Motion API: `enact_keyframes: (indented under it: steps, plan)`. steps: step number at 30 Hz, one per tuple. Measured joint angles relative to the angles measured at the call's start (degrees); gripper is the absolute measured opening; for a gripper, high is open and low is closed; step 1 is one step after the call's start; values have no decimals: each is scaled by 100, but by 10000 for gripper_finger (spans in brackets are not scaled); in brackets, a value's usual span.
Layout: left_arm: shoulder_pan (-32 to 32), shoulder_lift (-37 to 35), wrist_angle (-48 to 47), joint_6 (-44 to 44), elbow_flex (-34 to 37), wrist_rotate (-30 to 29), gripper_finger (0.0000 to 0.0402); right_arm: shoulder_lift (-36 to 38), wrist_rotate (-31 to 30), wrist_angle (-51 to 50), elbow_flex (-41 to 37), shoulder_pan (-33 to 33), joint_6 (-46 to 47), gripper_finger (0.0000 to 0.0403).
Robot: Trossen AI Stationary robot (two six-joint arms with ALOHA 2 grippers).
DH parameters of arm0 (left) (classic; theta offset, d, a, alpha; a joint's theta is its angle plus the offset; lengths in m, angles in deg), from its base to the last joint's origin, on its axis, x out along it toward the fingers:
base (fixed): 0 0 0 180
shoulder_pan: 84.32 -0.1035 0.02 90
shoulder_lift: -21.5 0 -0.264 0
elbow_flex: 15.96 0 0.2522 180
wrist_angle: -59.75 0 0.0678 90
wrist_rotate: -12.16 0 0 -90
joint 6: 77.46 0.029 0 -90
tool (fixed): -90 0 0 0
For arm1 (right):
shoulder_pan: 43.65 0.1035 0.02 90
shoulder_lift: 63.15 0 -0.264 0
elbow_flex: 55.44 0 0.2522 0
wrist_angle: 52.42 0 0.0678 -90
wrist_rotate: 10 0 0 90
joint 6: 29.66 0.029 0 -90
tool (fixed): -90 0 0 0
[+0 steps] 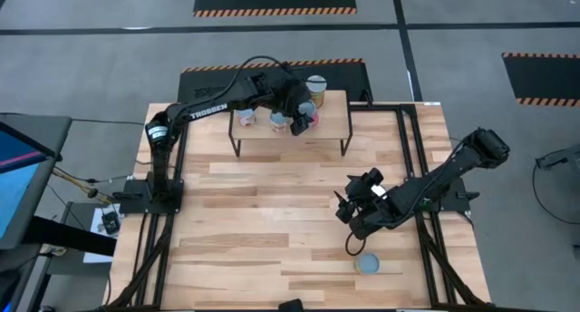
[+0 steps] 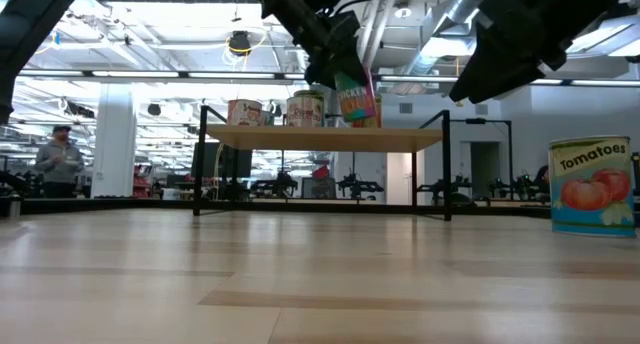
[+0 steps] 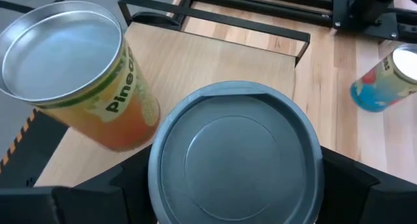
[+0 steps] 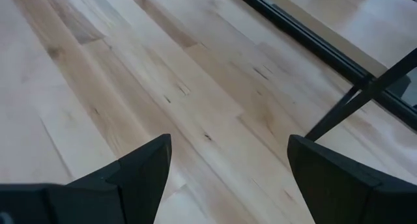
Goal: Pick and place cans onto a shelf
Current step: Put the canned chicken soup on the shelf, then put the canned tomatoes on the shelf
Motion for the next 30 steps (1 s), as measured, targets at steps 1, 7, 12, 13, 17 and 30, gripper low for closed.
enact_keyframes:
  steps: [1, 7, 12, 13, 17, 30]
  plan:
    - [6, 37, 22, 0, 0, -8, 281, 0, 0, 10, 0, -7, 0, 329]
    - [42, 194, 56, 71, 13, 17, 300, 0, 13, 72, 0, 27, -1, 329]
    - [48, 243, 51, 159, 2, -51, 317, 2, 15, 83, 0, 49, -3, 329]
    - [48, 243, 54, 166, 2, -54, 321, 0, 17, 76, 0, 47, -4, 329]
    - [48, 249, 126, 202, 7, -65, 337, 0, 15, 73, 0, 47, -6, 329]
    - [183, 280, -126, 456, -493, -250, 355, 0, 2, -33, 0, 47, 272, 329]
